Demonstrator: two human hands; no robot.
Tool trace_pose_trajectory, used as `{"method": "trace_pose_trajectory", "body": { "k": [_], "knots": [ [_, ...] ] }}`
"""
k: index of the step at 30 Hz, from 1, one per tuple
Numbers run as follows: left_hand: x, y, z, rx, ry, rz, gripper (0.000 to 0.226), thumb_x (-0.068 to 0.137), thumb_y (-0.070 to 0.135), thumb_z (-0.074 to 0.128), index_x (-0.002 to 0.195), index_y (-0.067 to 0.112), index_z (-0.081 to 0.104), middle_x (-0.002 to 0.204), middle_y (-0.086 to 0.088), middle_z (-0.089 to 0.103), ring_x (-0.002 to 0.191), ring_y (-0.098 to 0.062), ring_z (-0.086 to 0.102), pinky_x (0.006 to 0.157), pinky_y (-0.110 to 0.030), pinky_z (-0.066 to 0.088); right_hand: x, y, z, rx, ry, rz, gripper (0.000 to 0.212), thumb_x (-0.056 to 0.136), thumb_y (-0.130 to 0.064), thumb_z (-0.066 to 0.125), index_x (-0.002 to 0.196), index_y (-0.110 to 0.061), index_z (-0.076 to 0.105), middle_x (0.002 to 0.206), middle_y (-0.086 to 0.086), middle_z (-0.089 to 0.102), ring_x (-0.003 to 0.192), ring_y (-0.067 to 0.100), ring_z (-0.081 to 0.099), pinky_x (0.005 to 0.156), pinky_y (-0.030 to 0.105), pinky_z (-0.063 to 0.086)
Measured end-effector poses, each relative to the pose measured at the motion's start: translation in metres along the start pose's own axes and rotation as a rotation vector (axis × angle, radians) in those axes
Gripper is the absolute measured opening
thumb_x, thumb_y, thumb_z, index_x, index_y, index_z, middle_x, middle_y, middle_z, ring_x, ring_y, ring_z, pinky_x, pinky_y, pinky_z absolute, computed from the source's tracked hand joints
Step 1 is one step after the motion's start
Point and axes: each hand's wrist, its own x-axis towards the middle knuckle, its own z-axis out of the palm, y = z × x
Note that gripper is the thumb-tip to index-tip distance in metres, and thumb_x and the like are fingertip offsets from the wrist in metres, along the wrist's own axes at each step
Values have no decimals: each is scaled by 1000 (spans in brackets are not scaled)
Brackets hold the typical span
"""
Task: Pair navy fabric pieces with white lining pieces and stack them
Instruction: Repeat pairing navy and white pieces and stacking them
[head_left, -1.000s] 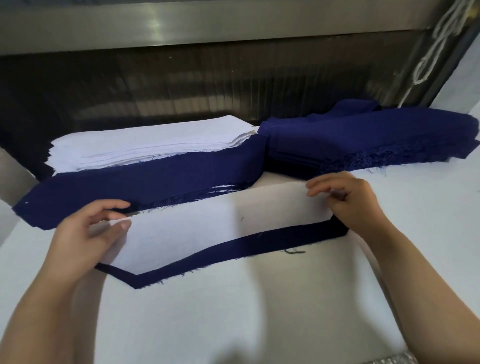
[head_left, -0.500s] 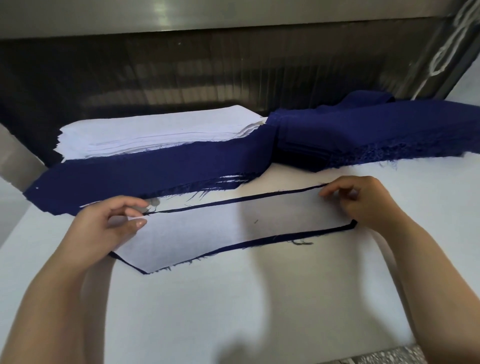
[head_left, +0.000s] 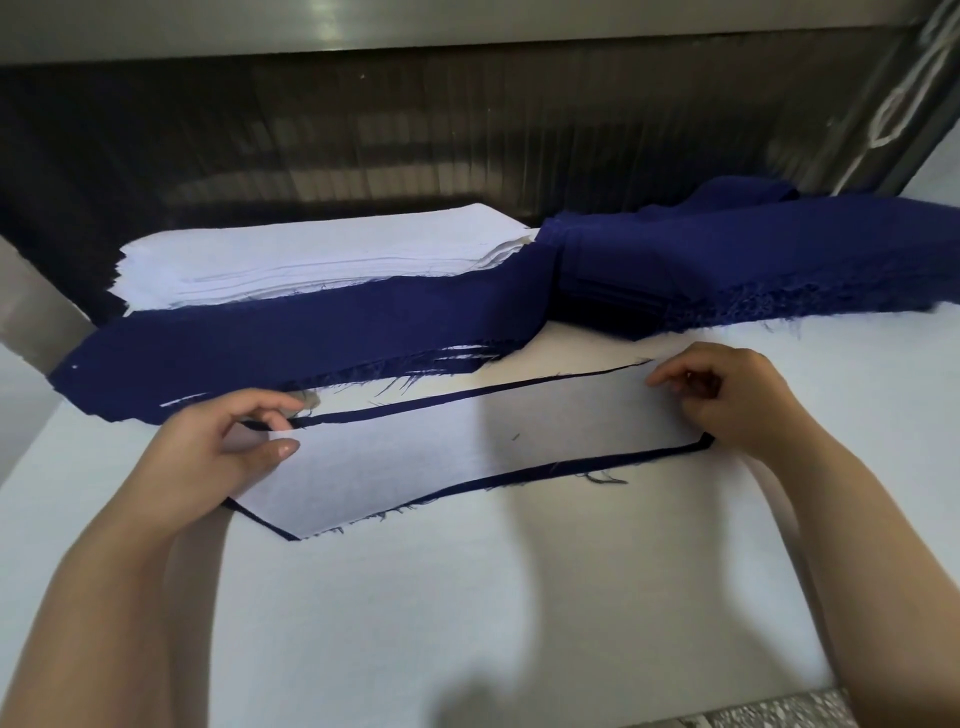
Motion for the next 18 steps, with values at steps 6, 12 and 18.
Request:
{"method": "trace_pose_trajectory", "body": {
  "k": [6, 12, 18],
  "knots": [
    [1, -2, 1, 63, 36, 23, 37, 80, -3, 71, 93, 31, 67, 85, 18, 67, 93, 12, 58, 81, 1, 35, -1, 0, 0, -41, -26, 17, 47, 68, 21, 52, 82, -21, 68, 73, -9, 58, 67, 11, 52, 60, 2, 36],
    [2, -3, 2, 124, 101, 12, 29, 82, 1, 71, 97, 26, 69, 87, 10, 66, 86, 9, 56, 75, 2, 34, 0, -3, 0, -63, -59, 52, 43, 70, 18, 52, 83, -19, 69, 70, -6, 58, 64, 9, 50, 59, 3, 36],
    [3, -5, 4, 202, 127, -14, 29, 82, 2, 71, 100, 26, 68, 89, 12, 66, 85, 8, 54, 72, 0, 32, -1, -5, 0, -95, -74, 67, 39, 72, 15, 53, 84, -19, 70, 70, -7, 58, 65, 9, 51, 59, 3, 36]
  ]
}}
